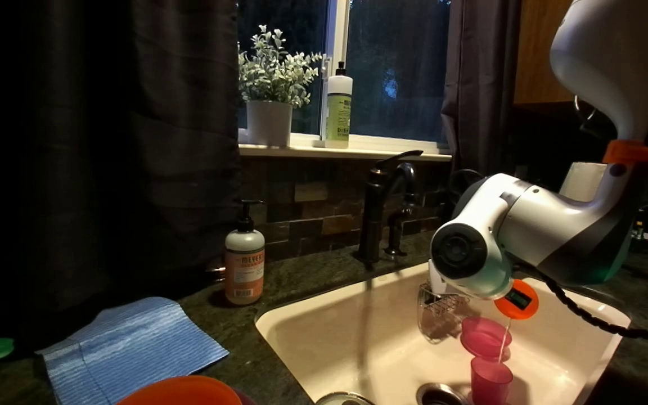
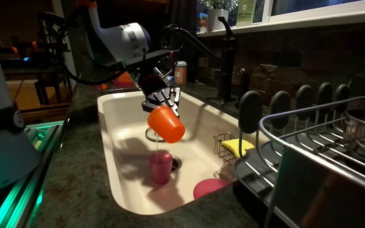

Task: Pour the liquid out of the orange cup and into the pink cup.

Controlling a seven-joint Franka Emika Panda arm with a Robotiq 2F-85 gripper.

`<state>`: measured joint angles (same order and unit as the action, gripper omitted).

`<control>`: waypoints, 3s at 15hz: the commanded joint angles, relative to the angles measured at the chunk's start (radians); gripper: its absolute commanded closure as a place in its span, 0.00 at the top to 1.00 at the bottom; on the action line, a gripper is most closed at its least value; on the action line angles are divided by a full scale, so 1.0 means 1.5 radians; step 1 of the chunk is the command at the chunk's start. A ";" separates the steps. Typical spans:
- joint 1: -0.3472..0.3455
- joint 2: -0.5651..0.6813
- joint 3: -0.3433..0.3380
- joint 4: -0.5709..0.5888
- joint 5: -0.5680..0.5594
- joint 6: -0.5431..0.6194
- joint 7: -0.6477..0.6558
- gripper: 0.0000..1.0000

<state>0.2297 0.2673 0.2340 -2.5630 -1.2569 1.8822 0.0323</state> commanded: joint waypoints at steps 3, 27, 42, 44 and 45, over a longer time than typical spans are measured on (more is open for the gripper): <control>0.005 0.003 0.006 0.001 -0.018 -0.029 -0.017 0.01; 0.020 0.005 0.026 -0.003 -0.044 -0.116 -0.060 0.01; 0.022 0.005 0.033 -0.001 -0.049 -0.114 -0.077 0.01; 0.021 0.004 0.032 -0.001 -0.048 -0.109 -0.078 0.01; 0.020 0.006 0.032 0.001 -0.047 -0.108 -0.077 0.01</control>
<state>0.2630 0.2674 0.2755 -2.5641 -1.3082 1.7245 -0.0761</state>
